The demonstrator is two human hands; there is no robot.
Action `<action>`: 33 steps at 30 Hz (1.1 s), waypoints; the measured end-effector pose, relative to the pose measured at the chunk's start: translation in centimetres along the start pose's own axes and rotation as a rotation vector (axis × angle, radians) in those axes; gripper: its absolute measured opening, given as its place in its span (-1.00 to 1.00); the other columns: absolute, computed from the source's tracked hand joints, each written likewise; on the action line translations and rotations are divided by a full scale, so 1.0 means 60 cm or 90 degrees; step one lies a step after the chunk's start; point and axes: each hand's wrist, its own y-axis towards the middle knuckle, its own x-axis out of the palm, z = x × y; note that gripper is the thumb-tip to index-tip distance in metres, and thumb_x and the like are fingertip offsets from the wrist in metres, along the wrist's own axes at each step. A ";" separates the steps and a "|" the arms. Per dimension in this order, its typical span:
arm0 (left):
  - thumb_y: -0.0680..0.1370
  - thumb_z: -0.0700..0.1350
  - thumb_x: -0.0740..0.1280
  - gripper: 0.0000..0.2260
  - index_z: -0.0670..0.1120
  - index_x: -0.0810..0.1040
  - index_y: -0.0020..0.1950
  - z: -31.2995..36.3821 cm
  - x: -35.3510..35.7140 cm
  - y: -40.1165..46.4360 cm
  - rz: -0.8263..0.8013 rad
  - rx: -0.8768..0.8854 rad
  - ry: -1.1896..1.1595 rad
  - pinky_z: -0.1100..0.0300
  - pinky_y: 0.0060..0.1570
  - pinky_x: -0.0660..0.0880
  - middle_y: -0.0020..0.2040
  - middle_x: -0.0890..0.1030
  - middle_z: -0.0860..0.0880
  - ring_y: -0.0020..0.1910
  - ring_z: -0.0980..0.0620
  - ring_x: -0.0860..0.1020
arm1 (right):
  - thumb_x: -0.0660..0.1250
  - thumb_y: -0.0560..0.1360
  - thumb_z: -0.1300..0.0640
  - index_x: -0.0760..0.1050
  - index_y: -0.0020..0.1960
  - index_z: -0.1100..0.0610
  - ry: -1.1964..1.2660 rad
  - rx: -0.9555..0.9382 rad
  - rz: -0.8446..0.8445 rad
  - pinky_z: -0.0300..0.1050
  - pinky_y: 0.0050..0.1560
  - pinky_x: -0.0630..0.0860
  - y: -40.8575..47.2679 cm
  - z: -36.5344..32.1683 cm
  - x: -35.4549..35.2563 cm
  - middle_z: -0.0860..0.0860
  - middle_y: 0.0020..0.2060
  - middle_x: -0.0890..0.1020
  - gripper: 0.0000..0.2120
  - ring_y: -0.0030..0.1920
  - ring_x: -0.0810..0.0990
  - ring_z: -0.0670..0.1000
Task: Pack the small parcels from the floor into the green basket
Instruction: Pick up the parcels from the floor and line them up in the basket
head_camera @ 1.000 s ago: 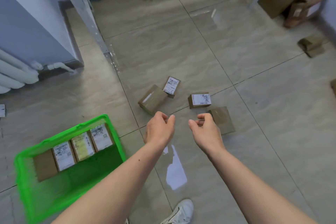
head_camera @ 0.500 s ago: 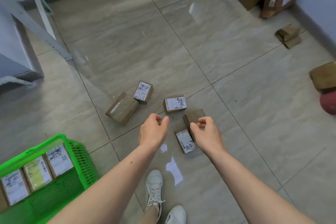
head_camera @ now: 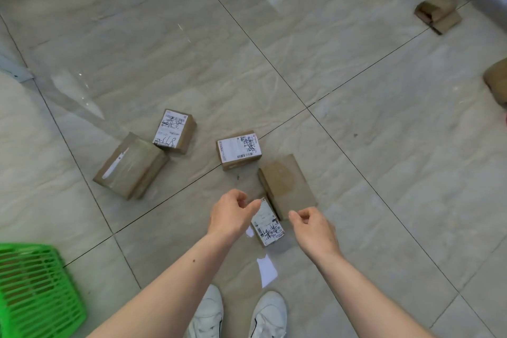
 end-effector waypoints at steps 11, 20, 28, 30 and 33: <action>0.38 0.08 0.50 -0.15 0.05 0.12 0.55 -0.132 0.170 0.230 -0.112 0.017 0.160 0.03 0.37 0.35 0.49 0.20 -0.11 0.44 -0.15 0.30 | 0.47 0.40 -0.06 0.32 -0.23 0.13 0.056 0.137 -0.185 0.06 -0.10 0.67 0.192 0.117 0.159 0.00 -0.22 0.45 -0.62 -0.02 0.54 0.10; 0.49 -0.12 0.41 -0.46 -0.08 0.33 0.44 -0.144 0.195 0.272 -0.183 0.038 0.141 0.13 -0.09 0.52 0.32 0.49 -0.07 0.22 -0.14 0.55 | 0.42 0.47 0.09 0.55 -0.07 0.20 0.071 0.135 -0.220 0.05 -0.25 0.66 0.267 0.154 0.221 0.08 -0.29 0.67 -0.82 -0.43 0.61 0.09; 0.45 -0.22 0.43 -0.50 -0.11 0.45 0.38 -0.124 0.156 0.232 -0.140 0.041 0.119 0.17 0.10 0.50 0.28 0.56 -0.07 0.20 -0.06 0.55 | 0.41 0.48 0.15 0.58 0.08 0.30 0.068 0.149 -0.250 -0.08 -0.43 0.66 0.232 0.135 0.205 0.15 -0.14 0.72 -0.75 -0.43 0.68 0.08; 0.45 -0.22 0.44 -0.47 -0.09 0.44 0.41 -0.113 0.133 0.202 -0.130 0.027 0.105 0.17 0.09 0.49 0.28 0.57 -0.04 0.19 -0.04 0.55 | 0.41 0.47 0.14 0.58 0.06 0.31 0.060 0.148 -0.251 0.01 -0.32 0.68 0.204 0.120 0.184 0.16 -0.14 0.72 -0.74 -0.31 0.72 0.18; 0.42 -0.24 0.47 -0.41 -0.05 0.42 0.43 -0.086 0.089 0.147 -0.105 0.019 0.074 0.24 0.18 0.44 0.28 0.57 -0.01 0.22 -0.01 0.55 | 0.41 0.45 0.12 0.57 0.02 0.31 0.049 0.134 -0.250 0.08 -0.27 0.69 0.148 0.084 0.143 0.20 -0.17 0.72 -0.74 -0.25 0.74 0.21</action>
